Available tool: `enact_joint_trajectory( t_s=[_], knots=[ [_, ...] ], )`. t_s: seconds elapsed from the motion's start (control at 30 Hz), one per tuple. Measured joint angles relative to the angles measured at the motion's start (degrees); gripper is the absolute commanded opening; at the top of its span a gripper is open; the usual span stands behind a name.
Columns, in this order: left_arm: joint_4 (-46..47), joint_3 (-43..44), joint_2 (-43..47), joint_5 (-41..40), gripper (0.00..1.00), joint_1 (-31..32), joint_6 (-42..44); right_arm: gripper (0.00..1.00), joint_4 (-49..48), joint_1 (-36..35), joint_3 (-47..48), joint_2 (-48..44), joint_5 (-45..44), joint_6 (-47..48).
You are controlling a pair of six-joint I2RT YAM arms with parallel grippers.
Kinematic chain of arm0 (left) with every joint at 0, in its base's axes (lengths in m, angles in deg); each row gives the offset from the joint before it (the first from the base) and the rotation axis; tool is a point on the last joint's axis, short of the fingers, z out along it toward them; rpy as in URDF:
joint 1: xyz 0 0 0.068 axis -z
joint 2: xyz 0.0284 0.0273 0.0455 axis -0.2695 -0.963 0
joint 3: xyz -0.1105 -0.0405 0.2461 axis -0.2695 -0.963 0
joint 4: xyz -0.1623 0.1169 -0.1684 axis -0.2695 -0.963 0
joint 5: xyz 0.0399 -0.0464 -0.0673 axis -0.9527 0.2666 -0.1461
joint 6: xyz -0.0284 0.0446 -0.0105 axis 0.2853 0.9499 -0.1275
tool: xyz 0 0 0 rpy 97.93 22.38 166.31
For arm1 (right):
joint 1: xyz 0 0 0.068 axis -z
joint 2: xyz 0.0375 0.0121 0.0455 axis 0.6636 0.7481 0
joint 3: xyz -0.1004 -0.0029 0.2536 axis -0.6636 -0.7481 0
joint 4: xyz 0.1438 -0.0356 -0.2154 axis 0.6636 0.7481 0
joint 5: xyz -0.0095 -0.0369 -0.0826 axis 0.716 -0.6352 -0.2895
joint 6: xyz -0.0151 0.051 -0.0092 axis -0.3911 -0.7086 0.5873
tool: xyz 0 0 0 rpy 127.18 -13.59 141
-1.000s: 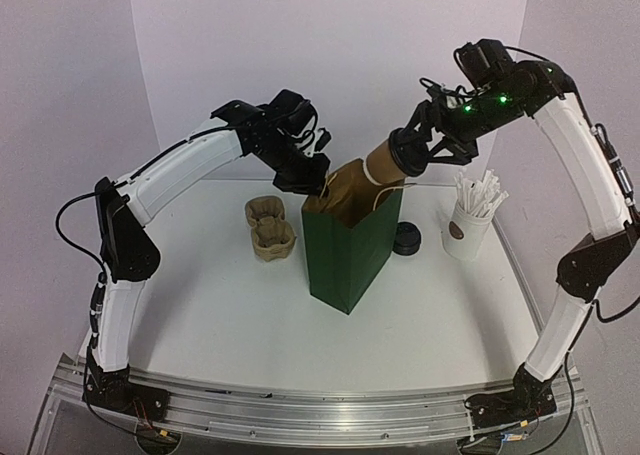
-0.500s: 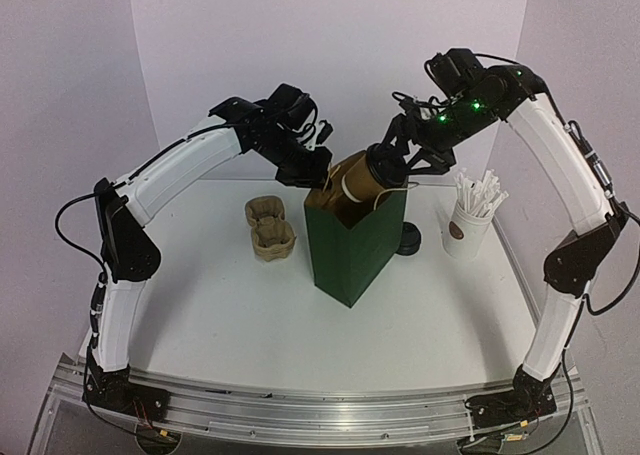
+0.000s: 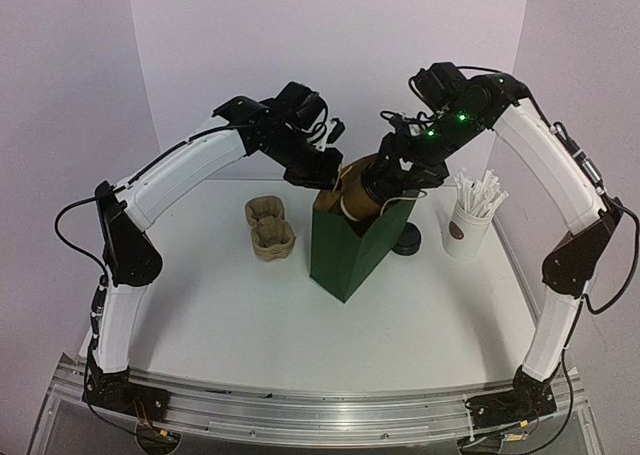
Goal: Pack the takeout coffee
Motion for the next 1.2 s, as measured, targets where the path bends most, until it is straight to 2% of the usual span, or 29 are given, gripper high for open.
enact_joint_trajectory(
  t_s=[0.3, 0.63, 1.2],
  knots=[
    [-1.52, 0.0, -0.02, 1.38, 0.0, 1.77, -0.5, 0.72, 0.3, -0.68, -2.08, 0.06, -1.01, 0.95],
    [-1.8, -3.88, 0.02, 3.62, 0.0, -0.12, -2.77, 0.72, 0.82, -1.75, 1.5, 3.19, -1.64, 2.82],
    [0.5, -7.11, 0.53, 4.62, 0.0, -1.16, -4.58, 0.73, 0.62, -5.04, 1.04, 4.54, -4.23, 6.16]
  ],
)
